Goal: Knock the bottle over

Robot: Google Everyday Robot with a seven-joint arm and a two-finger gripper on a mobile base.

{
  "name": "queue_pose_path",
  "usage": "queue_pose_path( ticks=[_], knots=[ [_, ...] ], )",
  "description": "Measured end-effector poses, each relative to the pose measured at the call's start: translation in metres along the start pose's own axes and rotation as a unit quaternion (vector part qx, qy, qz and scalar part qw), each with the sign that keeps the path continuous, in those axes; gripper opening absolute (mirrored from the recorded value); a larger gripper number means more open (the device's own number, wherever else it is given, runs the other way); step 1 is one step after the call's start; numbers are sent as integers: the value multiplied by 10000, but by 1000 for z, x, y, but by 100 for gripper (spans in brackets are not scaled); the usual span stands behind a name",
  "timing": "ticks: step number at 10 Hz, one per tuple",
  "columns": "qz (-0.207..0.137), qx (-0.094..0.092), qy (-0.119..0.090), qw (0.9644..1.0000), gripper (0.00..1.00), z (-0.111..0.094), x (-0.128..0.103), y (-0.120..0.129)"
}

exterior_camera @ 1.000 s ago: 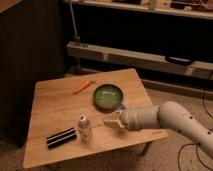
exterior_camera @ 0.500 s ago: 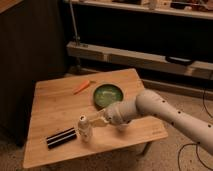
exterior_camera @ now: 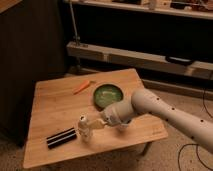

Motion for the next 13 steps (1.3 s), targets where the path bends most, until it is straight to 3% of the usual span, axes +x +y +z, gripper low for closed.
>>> queue_pose_path(
  ticks=[2,4,7,10,13],
  knots=[
    [-18,33,295,9996,0,15,0,-2],
    [44,42,413,9991,0,23,3,-10],
    [52,151,278,9995,0,25,-8,-35],
    [-115,611,378,9974,0,37,-41,-58],
    [-6,984,281,9948,0,43,-63,-79]
  ],
)
